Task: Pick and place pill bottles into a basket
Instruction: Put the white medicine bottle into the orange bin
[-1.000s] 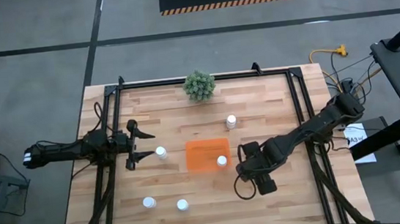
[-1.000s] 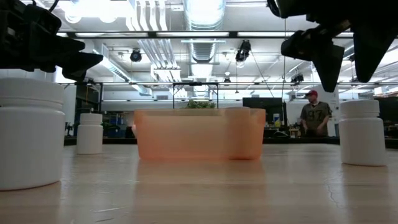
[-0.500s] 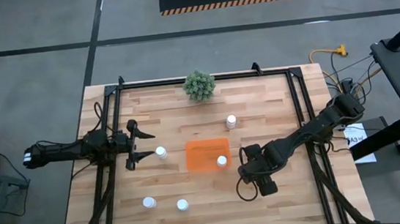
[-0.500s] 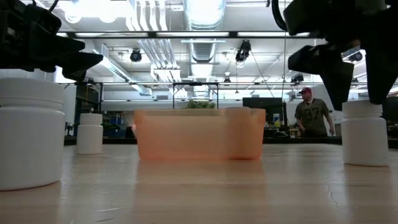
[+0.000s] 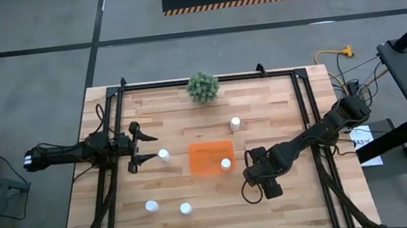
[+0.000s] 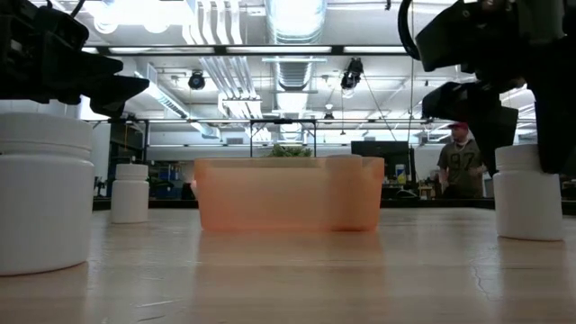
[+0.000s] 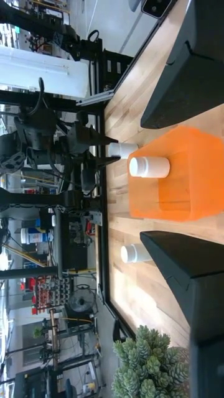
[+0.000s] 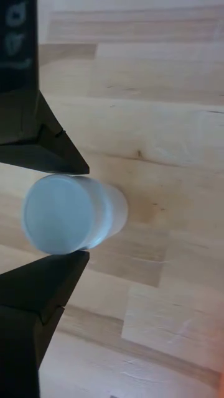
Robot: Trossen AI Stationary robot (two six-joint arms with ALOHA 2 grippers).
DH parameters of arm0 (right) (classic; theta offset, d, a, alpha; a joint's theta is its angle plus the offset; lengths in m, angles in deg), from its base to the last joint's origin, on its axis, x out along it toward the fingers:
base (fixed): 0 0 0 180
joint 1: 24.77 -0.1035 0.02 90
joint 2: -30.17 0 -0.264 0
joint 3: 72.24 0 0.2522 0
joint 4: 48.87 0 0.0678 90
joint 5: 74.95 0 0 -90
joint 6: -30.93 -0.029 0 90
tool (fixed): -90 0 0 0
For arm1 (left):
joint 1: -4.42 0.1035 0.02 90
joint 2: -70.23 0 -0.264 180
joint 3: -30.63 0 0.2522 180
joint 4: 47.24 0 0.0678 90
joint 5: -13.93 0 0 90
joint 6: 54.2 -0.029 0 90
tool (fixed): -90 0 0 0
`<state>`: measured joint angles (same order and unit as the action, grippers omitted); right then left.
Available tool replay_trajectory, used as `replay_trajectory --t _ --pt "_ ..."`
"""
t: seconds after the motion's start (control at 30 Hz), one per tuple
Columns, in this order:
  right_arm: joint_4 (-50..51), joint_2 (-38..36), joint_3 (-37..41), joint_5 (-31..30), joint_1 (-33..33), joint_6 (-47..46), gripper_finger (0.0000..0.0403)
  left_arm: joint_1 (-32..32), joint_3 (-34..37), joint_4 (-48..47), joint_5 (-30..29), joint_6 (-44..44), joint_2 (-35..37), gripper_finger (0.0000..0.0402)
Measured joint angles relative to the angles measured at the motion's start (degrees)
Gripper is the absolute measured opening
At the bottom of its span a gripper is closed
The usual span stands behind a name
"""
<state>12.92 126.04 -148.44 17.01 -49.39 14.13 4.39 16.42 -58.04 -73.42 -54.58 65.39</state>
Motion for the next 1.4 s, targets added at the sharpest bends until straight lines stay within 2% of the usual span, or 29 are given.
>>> replay_trajectory --t 0.37,0.63,1.1,1.4 --pt "-0.4 0.0 0.0 1.1 0.0 -0.2 0.0196 0.0 0.0 0.0 0.0 0.0 0.0 0.0265" --pt "-0.5 -0.2 0.0 2.8 0.0 0.5 0.0147 0.0 0.0 0.0 0.0 0.0 0.0 0.0265" --pt "0.3 -0.2 -0.3 3.2 0.8 3.7 0.0153 0.0 0.0 0.0 0.0 0.0 0.0 0.0265" --pt "3.8 -0.2 -6.6 1.4 1.7 7.9 0.0156 0.0 0.0 0.0 0.0 0.0 0.0 0.0265"
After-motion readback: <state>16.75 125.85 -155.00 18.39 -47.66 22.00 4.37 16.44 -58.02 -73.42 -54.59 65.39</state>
